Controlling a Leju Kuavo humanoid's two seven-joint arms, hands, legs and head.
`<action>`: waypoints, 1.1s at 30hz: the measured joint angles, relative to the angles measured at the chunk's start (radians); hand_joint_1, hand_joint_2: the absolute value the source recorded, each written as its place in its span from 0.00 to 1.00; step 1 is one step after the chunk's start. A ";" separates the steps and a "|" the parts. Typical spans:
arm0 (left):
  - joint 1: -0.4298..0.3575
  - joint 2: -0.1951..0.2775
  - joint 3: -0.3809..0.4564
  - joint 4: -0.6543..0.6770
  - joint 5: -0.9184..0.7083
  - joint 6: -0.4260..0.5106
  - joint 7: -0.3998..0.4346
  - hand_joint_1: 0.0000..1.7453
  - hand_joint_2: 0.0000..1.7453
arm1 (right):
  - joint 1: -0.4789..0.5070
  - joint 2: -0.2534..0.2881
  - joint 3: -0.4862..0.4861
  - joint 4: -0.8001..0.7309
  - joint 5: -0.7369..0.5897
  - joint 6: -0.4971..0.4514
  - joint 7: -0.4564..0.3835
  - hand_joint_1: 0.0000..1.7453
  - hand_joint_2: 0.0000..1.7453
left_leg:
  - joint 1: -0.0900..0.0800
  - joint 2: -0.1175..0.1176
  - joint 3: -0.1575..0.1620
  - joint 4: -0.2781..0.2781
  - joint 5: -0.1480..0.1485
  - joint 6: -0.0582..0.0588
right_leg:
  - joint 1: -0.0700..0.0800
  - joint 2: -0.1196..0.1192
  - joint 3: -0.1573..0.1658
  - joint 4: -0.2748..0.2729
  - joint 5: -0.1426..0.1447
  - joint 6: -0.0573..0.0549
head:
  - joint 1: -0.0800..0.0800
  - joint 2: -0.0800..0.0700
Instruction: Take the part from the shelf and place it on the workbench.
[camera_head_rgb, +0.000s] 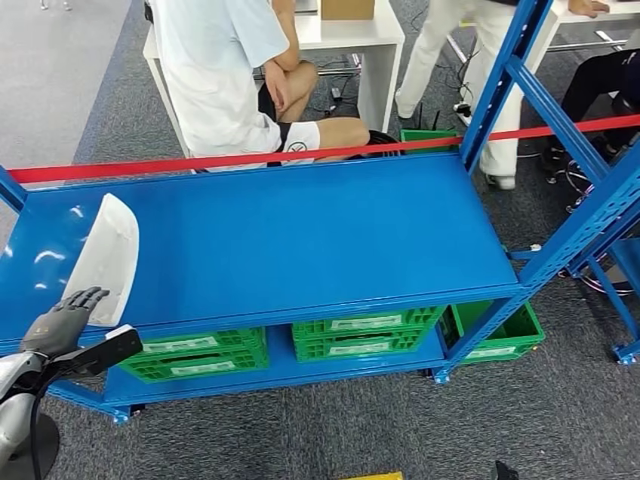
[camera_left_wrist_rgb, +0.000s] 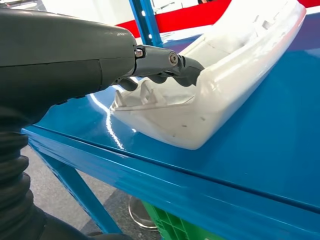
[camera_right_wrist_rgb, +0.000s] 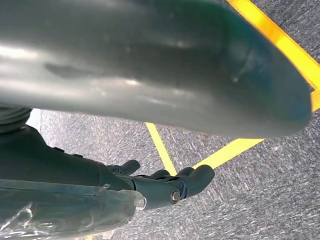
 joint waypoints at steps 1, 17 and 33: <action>0.000 0.000 0.000 0.000 0.000 0.000 0.000 0.00 1.00 | 0.000 0.000 0.000 0.000 0.000 0.000 0.000 0.00 0.00 | 0.000 0.000 0.000 0.000 0.000 0.000 | 0.000 0.000 0.000 0.000 0.000 0.000 | 0.000 0.000; -0.023 0.001 -0.013 0.007 0.005 -0.006 -0.017 0.00 1.00 | -0.001 0.000 -0.012 -0.001 -0.022 0.001 -0.007 0.00 0.00 | 0.000 0.000 0.000 0.000 0.000 0.000 | 0.000 0.000 0.000 0.000 0.000 0.000 | 0.000 0.000; -0.008 0.014 -0.015 0.006 0.019 -0.006 -0.021 0.00 1.00 | -0.002 0.000 -0.075 -0.003 -0.068 0.000 -0.029 0.00 0.00 | 0.000 0.000 0.000 0.000 0.000 0.000 | 0.000 0.000 0.000 0.000 0.000 0.000 | 0.000 0.000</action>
